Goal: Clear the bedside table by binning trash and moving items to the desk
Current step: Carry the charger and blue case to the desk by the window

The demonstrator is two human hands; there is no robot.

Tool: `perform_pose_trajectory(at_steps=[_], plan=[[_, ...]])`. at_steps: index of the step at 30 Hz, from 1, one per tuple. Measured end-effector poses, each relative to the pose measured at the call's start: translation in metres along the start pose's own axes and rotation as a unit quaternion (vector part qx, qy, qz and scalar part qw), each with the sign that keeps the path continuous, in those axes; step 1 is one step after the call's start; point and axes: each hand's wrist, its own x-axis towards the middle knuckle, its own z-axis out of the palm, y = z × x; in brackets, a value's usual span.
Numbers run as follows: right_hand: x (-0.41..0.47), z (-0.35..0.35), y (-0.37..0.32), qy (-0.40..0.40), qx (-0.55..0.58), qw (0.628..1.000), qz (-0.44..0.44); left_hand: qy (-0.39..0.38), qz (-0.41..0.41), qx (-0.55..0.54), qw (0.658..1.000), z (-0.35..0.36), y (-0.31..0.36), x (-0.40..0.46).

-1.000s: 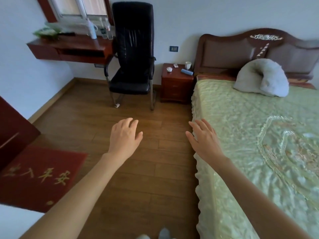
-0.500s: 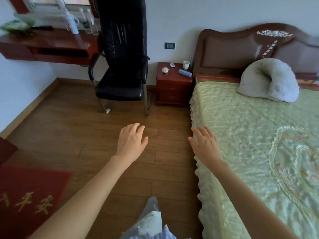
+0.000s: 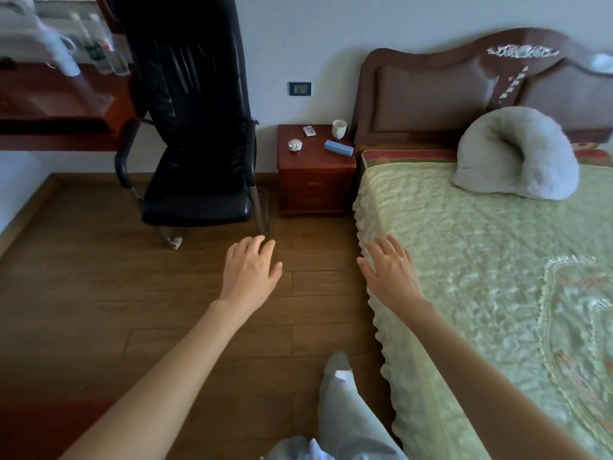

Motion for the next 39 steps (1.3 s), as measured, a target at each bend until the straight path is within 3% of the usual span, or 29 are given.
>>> perform_pose_trajectory(at_steps=[11, 22, 39], plan=[[0.212, 0.011, 0.058, -0.007, -0.021, 0.999, -0.032, 0.011, -0.001, 0.002, 1.000, 0.035, 0.016, 0.222], [0.376, 0.031, 0.098, -0.038, -0.018, 0.998, -0.046, -0.016, -0.020, -0.011, 1.000, 0.084, 0.013, 0.376], [0.647, 0.063, 0.118, 0.013, -0.013, 1.000, -0.006, -0.034, -0.027, -0.007, 0.999, 0.152, -0.038, 0.649]])
